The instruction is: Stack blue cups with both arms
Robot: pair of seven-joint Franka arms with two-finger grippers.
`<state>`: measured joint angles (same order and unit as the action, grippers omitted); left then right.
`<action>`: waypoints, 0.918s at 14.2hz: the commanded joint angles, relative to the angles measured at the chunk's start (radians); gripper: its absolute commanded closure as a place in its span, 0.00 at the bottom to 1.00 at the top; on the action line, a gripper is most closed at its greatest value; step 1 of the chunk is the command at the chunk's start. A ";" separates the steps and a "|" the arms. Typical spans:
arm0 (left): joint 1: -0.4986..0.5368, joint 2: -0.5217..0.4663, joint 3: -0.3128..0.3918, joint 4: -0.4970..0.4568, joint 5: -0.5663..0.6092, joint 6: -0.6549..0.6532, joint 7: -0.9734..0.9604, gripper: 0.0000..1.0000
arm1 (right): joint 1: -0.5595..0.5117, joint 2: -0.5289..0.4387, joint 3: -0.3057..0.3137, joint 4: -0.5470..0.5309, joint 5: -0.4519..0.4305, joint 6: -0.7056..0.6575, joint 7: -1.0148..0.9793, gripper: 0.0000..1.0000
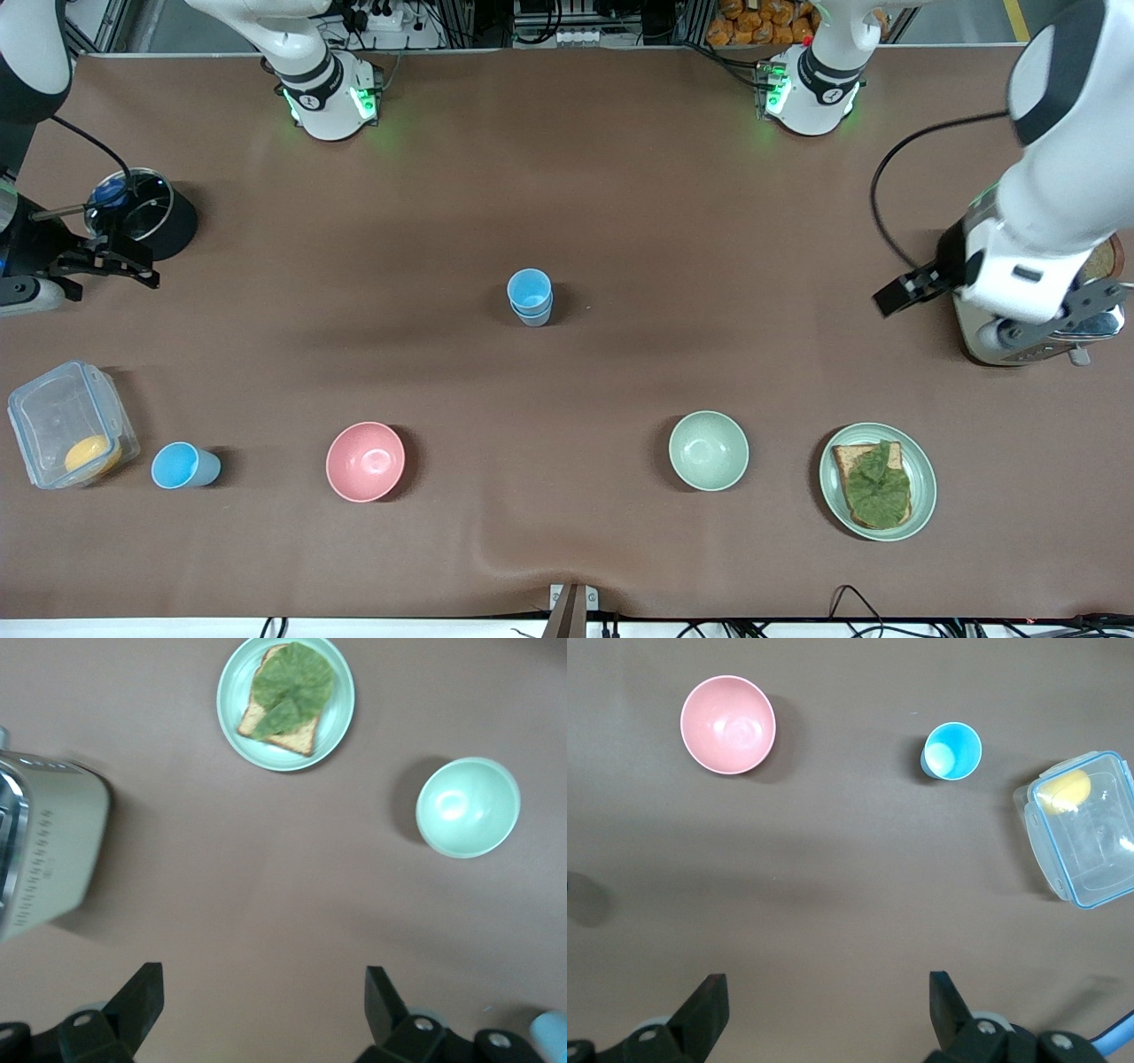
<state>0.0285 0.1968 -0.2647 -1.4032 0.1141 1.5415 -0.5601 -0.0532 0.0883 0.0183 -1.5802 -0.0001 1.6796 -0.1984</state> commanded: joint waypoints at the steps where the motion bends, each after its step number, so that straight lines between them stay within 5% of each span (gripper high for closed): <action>1: -0.028 -0.103 0.071 -0.094 -0.056 0.000 0.101 0.00 | -0.014 -0.004 0.014 0.008 0.015 -0.012 -0.003 0.00; 6: -0.120 -0.197 0.255 -0.091 -0.135 -0.064 0.388 0.00 | -0.005 -0.004 0.017 0.009 0.014 -0.014 -0.003 0.00; 13: -0.110 -0.195 0.246 -0.057 -0.146 -0.084 0.393 0.00 | -0.005 -0.005 0.015 0.008 0.015 -0.024 -0.003 0.00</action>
<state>-0.0815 0.0126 -0.0209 -1.4647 -0.0115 1.4792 -0.1836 -0.0529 0.0882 0.0295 -1.5800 0.0002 1.6713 -0.1984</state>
